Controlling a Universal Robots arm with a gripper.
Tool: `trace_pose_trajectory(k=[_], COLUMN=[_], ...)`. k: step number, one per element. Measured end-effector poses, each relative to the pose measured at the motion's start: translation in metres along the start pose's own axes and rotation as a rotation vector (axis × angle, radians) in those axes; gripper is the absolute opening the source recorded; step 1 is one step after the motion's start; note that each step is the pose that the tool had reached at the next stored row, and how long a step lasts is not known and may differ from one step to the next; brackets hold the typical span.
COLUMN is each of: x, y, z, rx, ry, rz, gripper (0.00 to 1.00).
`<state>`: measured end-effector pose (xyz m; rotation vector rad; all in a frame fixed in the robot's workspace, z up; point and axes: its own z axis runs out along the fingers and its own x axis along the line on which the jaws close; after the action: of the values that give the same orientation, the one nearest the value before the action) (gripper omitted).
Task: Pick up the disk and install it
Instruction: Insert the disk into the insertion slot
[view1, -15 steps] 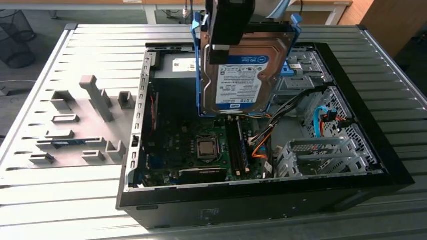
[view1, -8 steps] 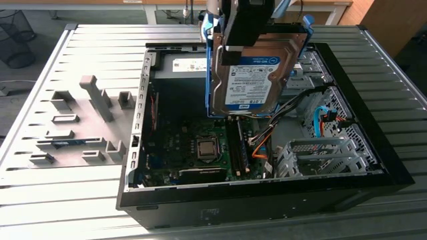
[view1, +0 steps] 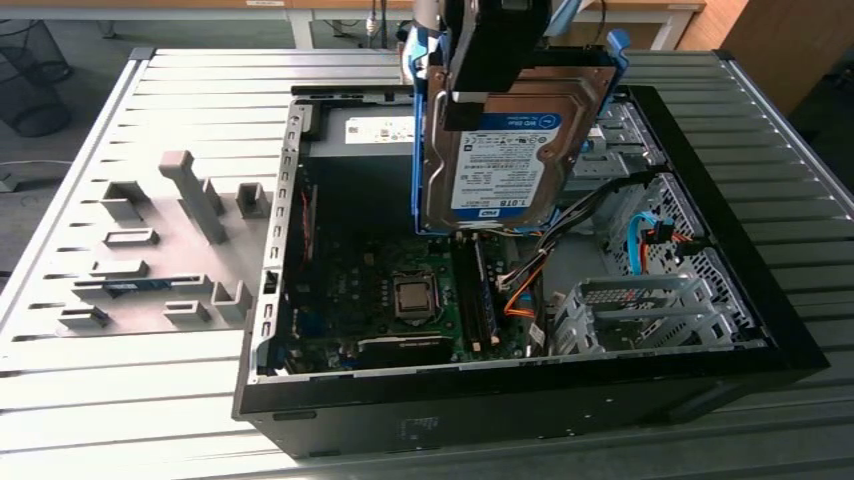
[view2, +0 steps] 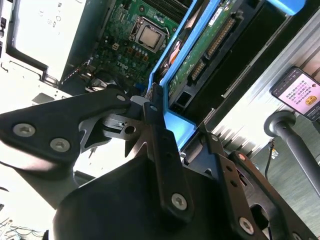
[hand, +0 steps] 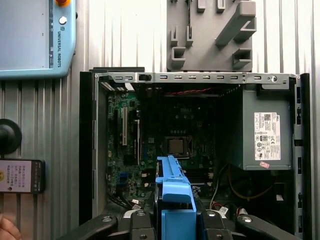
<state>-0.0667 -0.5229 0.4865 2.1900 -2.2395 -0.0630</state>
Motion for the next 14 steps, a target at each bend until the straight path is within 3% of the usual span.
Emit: trace_pose_trajectory(k=[7,10,14], x=[0.0002,0.0034,0.0051], y=[-0.0001,-0.0010,-0.0089], z=[0.0000,0.0003,0.0018], rx=[-0.0001,0.0000,-0.0002], ry=[0.0002,0.0002,0.0005], rz=[0.000,0.000,-0.005], gripper=[0.36,0.36,0.36])
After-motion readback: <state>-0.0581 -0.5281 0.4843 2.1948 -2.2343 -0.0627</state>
